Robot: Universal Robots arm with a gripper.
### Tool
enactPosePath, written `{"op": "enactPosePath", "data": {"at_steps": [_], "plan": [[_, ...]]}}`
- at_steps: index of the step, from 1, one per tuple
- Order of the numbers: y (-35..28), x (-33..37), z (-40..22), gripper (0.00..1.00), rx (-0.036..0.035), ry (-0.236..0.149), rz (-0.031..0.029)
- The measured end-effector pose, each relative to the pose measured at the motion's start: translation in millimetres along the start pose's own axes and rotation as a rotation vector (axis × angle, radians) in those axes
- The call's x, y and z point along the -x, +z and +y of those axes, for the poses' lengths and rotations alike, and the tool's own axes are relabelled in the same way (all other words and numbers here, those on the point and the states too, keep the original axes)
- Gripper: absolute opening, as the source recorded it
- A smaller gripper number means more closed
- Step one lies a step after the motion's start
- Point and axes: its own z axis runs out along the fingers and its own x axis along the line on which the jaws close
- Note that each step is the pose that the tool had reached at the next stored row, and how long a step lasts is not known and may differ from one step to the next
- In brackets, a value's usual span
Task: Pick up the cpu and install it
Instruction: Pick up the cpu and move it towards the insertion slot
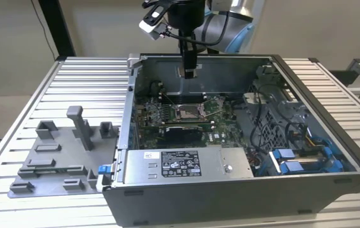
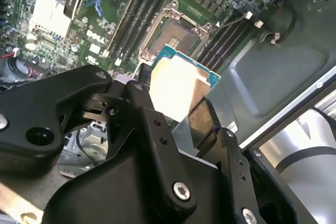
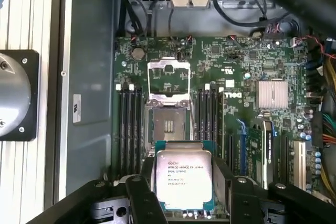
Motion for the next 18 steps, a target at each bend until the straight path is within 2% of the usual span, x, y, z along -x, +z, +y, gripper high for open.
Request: {"op": "enactPosePath", "data": {"at_steps": [9,18], "plan": [[9.8,-1.2,0.4,0.0,0.0,0.0,0.0181],[16.6,-1.5,6.1,0.0,0.0001,0.001,0.03]]}}
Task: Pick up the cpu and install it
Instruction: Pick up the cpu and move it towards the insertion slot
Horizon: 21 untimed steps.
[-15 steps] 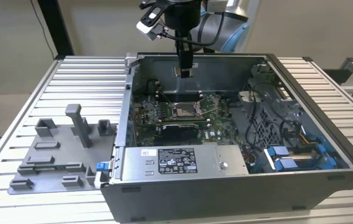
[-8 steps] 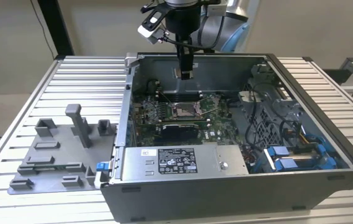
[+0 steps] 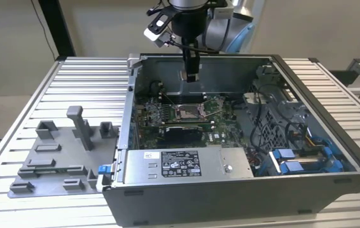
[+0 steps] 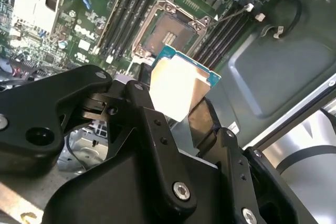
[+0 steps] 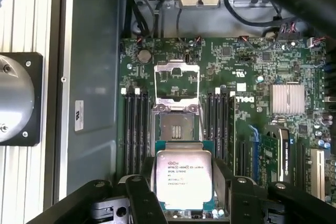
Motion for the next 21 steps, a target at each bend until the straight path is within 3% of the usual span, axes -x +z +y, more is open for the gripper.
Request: {"op": "enactPosePath", "data": {"at_steps": [14,21], "plan": [[19.3,1.3,3.9,0.0,0.0002,0.003,0.026],[29.8,2.0,3.9,0.0,0.0001,0.004,0.0317]]}}
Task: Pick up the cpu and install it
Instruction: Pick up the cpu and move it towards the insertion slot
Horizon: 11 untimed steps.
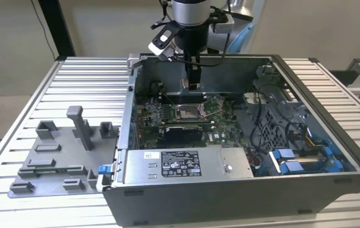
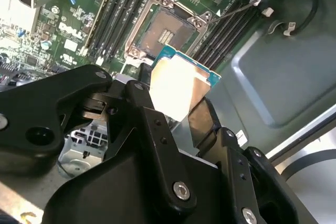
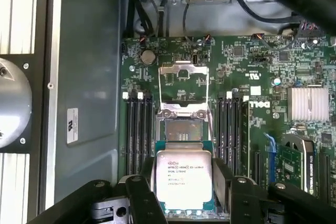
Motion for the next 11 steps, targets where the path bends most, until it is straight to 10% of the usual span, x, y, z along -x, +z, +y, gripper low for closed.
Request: {"op": "enactPosePath", "data": {"at_steps": [11], "plan": [[18.6,0.1,-2.0,0.0,0.0001,0.005,-0.0005]]}}
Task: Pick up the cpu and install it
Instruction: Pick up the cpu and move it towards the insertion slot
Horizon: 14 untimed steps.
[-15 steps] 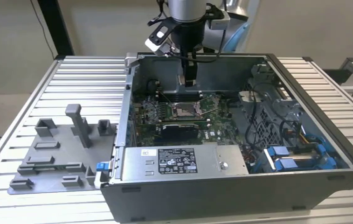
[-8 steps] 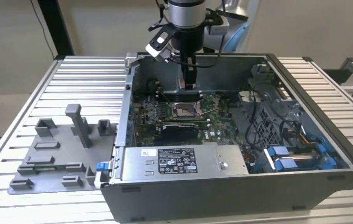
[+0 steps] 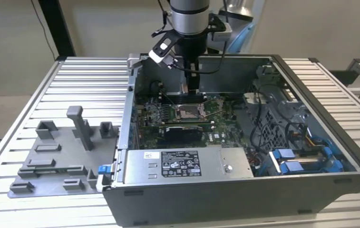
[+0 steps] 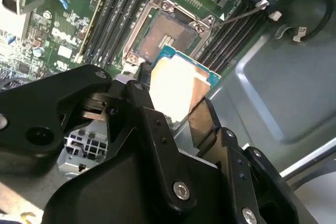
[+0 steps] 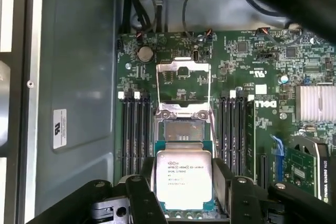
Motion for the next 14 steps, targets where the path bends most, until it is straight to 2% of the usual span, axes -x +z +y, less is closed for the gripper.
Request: {"op": "enactPosePath", "data": {"at_steps": [7,14], "plan": [[11.9,-0.2,-1.4,0.0,-0.0004,0.002,-0.0001],[21.0,-1.7,-2.4,0.0,-0.0017,0.003,-0.0003]]}}
